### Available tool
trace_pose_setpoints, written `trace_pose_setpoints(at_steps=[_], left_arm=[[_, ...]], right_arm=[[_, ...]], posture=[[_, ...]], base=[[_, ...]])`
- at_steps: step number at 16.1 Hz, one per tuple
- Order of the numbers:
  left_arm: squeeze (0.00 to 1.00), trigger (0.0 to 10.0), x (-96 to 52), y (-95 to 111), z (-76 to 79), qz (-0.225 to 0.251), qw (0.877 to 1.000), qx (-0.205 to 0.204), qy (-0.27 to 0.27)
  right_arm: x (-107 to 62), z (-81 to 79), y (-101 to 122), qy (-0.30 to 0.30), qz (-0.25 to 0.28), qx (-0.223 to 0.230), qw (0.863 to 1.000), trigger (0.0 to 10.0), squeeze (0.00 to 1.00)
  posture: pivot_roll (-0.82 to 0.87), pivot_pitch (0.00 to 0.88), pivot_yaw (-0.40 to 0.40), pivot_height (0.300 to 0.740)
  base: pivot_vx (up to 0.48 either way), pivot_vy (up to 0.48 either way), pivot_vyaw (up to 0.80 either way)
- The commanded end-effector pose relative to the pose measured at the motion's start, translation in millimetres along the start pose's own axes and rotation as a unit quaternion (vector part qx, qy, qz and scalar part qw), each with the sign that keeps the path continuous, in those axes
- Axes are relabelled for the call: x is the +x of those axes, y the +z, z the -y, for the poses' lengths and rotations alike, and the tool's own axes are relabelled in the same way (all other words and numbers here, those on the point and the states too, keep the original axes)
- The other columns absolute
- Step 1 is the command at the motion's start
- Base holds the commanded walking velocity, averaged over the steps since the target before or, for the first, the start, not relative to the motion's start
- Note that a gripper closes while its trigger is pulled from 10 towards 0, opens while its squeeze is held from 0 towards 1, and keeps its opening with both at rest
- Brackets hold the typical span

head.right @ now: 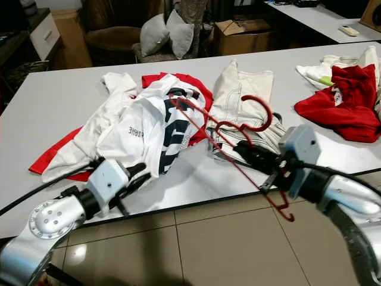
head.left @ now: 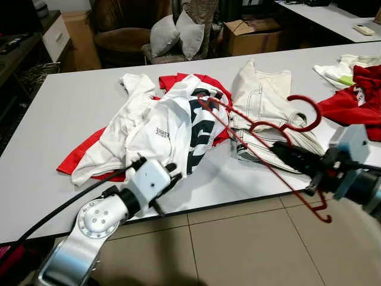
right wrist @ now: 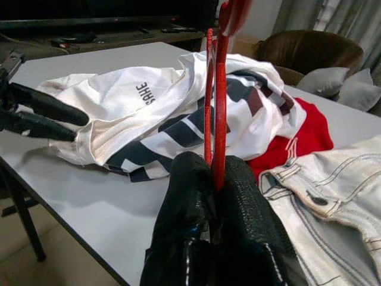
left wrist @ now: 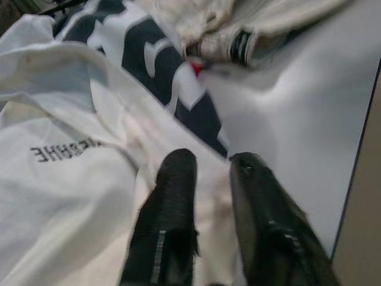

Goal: Hang hanger

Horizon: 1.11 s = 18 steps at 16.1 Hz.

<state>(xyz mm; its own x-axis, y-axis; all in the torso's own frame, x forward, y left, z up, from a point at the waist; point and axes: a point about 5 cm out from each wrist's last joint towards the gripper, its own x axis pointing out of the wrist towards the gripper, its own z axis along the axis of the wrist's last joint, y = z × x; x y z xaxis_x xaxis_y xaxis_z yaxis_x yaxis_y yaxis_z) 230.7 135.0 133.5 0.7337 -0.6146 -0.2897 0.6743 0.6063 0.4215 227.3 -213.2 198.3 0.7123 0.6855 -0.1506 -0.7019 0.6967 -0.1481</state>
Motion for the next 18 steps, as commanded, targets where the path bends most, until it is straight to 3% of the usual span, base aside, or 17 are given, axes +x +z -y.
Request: trace_pose_setpoints(at_steps=[1, 5, 8, 11, 12, 13, 16, 17, 18], left_arm=[[1.0, 10.0, -0.2, -4, 2.8, -0.013, 1.0, 0.024, -0.006], [1.0, 10.0, 4.0, -14, 5.4, -0.03, 0.997, 0.07, -0.01], [1.0, 10.0, 5.8, -18, 6.4, -0.043, 0.996, 0.081, -0.016], [1.0, 10.0, 8.4, -31, 3.5, -0.086, 0.991, 0.101, -0.006], [0.35, 10.0, 8.8, -34, 1.0, -0.1, 0.99, 0.103, 0.002], [0.0, 10.0, 8.7, -36, -3.3, -0.112, 0.988, 0.107, 0.02], [0.0, 10.0, 9.6, -35, -8.4, -0.111, 0.988, 0.103, 0.04], [0.0, 4.2, 10.1, -35, -8.3, -0.107, 0.988, 0.1, 0.041], [0.0, 0.0, 11.6, -33, -7.1, -0.098, 0.99, 0.092, 0.04]], right_arm=[[1.3, -3.8, 3, 0.001, 0.004, -0.013, 1.0, 10.0, 0.0], [6.2, -4.9, 4, -0.004, 0.009, -0.013, 1.0, 10.0, 0.0], [6.6, -6.1, 4, -0.006, 0.011, -0.013, 1.0, 10.0, 0.0], [6.6, -7.4, 4, -0.008, 0.012, -0.013, 1.0, 10.0, 0.0], [6.7, -8.0, 4, -0.008, 0.012, -0.013, 1.0, 10.0, 0.0], [6.8, -8.7, 3, -0.008, 0.012, -0.013, 1.0, 10.0, 0.0], [7.5, -9.9, 3, -0.007, 0.013, -0.012, 1.0, 10.0, 0.0], [7.6, -10.3, 3, -0.007, 0.013, -0.012, 1.0, 10.0, 0.0], [8.1, -10.4, 3, -0.006, 0.013, -0.013, 1.0, 10.0, 0.0]], posture=[[-0.21, 0.0, 0.052, 0.74], [-0.22, 0.0, 0.058, 0.74], [-0.22, 0.0, 0.067, 0.74], [-0.22, 0.0, 0.073, 0.74], [-0.22, 0.0, 0.074, 0.74], [-0.22, 0.0, 0.075, 0.74], [-0.22, 0.0, 0.075, 0.74], [-0.22, 0.0, 0.074, 0.74], [-0.22, 0.0, 0.074, 0.74]], base=[[0.0, 0.0, 0.0], [0.0, 0.0, 0.0], [0.0, 0.0, 0.0], [0.0, 0.0, 0.0], [0.0, 0.0, 0.0], [0.0, 0.0, 0.0], [0.0, 0.0, 0.0], [0.0, 0.0, 0.0], [0.0, 0.0, 0.0]])
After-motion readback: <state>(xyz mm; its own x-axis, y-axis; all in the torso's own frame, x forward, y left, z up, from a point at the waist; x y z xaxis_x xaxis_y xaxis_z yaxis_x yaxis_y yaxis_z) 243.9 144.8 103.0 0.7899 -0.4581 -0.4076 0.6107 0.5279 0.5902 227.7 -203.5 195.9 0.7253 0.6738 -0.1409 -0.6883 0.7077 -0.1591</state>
